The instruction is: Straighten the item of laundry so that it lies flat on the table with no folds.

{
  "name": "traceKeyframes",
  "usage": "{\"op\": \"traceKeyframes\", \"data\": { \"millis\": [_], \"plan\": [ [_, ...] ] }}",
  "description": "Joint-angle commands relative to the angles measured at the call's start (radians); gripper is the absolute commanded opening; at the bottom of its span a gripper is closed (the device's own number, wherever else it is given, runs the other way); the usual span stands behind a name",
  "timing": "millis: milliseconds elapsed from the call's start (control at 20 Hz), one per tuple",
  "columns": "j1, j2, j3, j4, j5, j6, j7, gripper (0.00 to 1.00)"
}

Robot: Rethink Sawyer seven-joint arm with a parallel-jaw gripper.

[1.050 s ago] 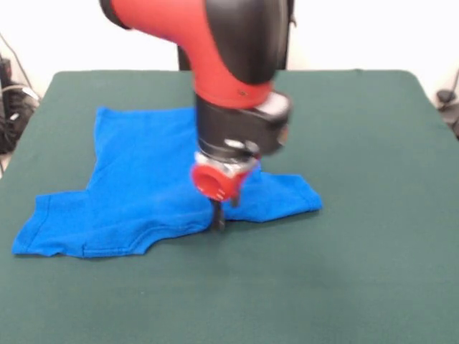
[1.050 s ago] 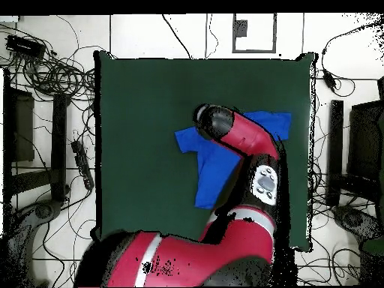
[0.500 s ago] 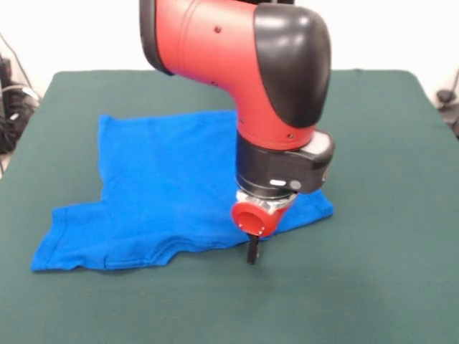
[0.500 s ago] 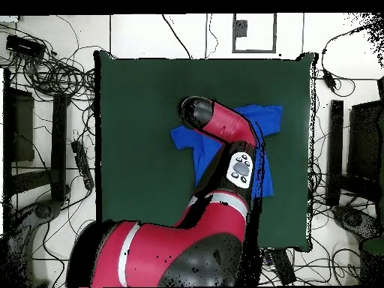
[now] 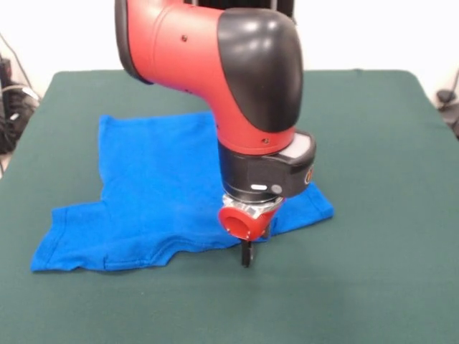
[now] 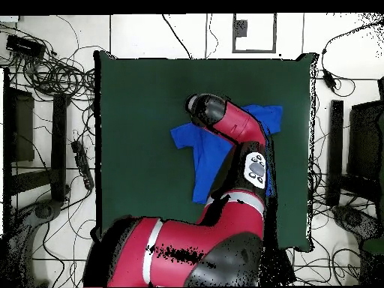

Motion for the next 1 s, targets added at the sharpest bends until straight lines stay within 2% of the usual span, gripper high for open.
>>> {"op": "traceKeyframes", "data": {
  "millis": [50,200,350,450,600,650,850,1000],
  "plan": [
    [-0.018,0.112,0.202,0.091,-0.066,-0.027,-0.147,1.00],
    [-0.020,0.100,0.218,0.127,-0.079,-0.048,-0.149,1.00],
    [-0.028,0.094,0.245,0.163,-0.090,-0.126,-0.140,1.00],
    [-0.034,0.093,0.254,0.168,-0.110,-0.127,-0.161,1.00],
    [-0.006,0.105,0.212,0.131,-0.145,-0.092,-0.134,1.00],
    [0.003,0.109,0.199,0.118,-0.153,-0.074,-0.120,0.00],
    [0.008,0.103,0.200,0.117,-0.168,-0.074,-0.088,0.00],
    [0.028,0.102,0.186,0.112,-0.180,-0.013,-0.077,0.00]
  ]
}}
